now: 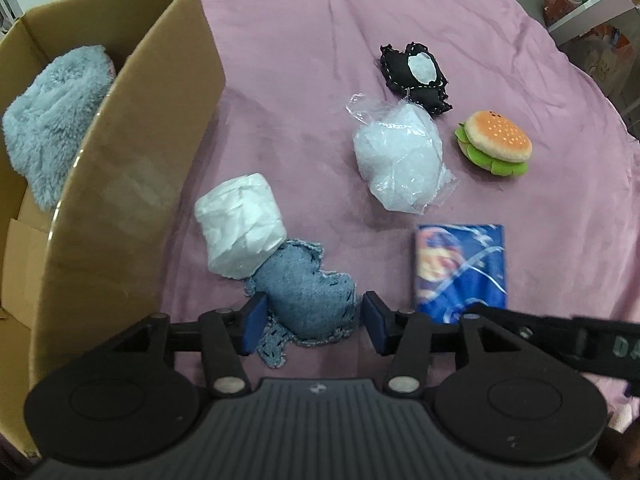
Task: Organize soft objects
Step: 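Close the left gripper on the denim cloth while the right gripper grasps the tissue pack, then carry the denim cloth and tissue pack with both grippers over the box, then open both grippers to drop the denim cloth and tissue pack into the box, then withdraw both grippers from the box and move toward the remaining items, then close the left gripper on the plastic bag while the right gripper grasps the hamburger plush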
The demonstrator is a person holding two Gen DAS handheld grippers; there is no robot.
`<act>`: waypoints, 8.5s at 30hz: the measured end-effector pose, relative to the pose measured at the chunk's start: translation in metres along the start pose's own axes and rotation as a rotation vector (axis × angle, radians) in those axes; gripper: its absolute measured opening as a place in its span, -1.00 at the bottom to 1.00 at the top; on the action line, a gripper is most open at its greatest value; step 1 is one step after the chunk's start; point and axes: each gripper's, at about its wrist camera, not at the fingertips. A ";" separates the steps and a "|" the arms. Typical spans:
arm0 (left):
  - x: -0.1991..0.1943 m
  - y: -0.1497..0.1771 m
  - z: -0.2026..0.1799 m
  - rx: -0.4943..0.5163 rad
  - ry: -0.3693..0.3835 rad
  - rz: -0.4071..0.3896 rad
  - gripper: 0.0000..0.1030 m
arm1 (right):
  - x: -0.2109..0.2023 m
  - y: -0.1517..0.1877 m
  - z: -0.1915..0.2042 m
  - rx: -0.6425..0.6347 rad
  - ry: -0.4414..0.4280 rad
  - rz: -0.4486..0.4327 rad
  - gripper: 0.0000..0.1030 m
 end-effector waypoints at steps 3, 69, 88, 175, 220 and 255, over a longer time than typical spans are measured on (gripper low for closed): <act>-0.002 0.003 0.001 -0.005 -0.007 -0.020 -0.13 | -0.006 0.004 0.001 -0.002 0.023 -0.012 -0.55; -0.175 0.051 0.102 -0.047 0.088 -0.284 -0.41 | -0.068 0.088 0.164 -0.228 0.035 -0.255 -0.56; -0.179 0.031 0.165 -0.093 0.115 -0.288 -0.41 | -0.039 0.078 0.218 -0.277 0.027 -0.270 -0.62; -0.183 0.026 0.143 -0.113 0.005 -0.229 0.99 | -0.057 0.076 0.193 -0.235 0.139 -0.431 0.92; -0.157 0.007 0.019 -0.059 -0.028 -0.278 0.88 | -0.090 0.032 0.061 -0.178 0.146 -0.386 0.44; -0.022 -0.073 -0.036 -0.055 0.039 -0.112 0.17 | -0.011 -0.088 -0.002 -0.093 0.122 -0.200 0.02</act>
Point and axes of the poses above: each gripper's, at about its wrist camera, not at the fingertips, and x roughly the way its jaws point, z to its left, y to its underside, and after that the axes turned 5 degrees about z, right-handed
